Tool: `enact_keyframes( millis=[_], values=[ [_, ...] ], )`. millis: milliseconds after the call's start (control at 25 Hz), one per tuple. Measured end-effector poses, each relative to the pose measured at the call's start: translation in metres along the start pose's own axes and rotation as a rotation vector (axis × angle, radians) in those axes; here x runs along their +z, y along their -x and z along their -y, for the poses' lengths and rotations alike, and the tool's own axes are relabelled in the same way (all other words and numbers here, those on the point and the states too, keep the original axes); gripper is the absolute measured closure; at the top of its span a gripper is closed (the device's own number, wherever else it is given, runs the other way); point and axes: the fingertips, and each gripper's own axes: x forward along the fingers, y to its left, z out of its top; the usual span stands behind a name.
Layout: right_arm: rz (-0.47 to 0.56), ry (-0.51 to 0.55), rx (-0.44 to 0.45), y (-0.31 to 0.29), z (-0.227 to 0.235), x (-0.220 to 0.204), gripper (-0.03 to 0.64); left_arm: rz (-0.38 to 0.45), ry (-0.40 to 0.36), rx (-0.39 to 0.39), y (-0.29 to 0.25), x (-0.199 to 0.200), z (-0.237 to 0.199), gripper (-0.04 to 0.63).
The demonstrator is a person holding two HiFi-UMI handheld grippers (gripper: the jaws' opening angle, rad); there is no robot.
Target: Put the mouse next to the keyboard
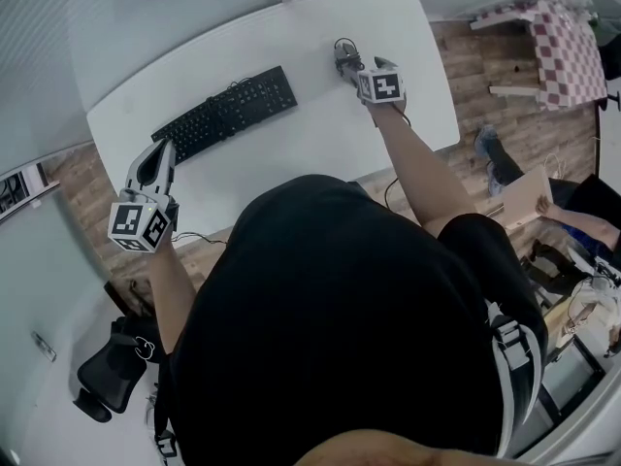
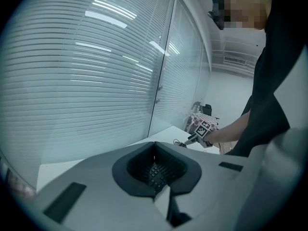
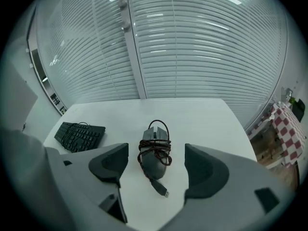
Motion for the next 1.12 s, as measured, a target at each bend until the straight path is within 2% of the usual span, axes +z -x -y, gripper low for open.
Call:
enact_keyframes(
  millis=[320, 480, 600, 960, 1120],
  values=[
    [0.062, -0.004, -0.015, 0.03, 0.001, 0.002, 0.23, 0.014, -0.026, -0.026, 0.004, 0.003, 0.014, 0.572],
    [0.108, -0.009, -0.013, 0.043, 0.001, 0.003, 0.337, 0.02, -0.036, -0.03, 0.006, 0.007, 0.017, 0.572],
    [0.14, -0.014, -0.03, 0.055, 0.006, 0.006, 0.391, 0.022, -0.039, -0.034, 0.006, 0.009, 0.022, 0.572],
    [0.187, -0.018, -0.036, 0.084, 0.012, 0.003, 0.476, 0.02, -0.058, -0.057, 0.004, 0.008, 0.039, 0.572],
    [0.214, -0.018, -0.037, 0.106, 0.014, 0.003, 0.485, 0.03, -0.076, -0.07, 0.005, 0.014, 0.051, 0.572]
  ],
)
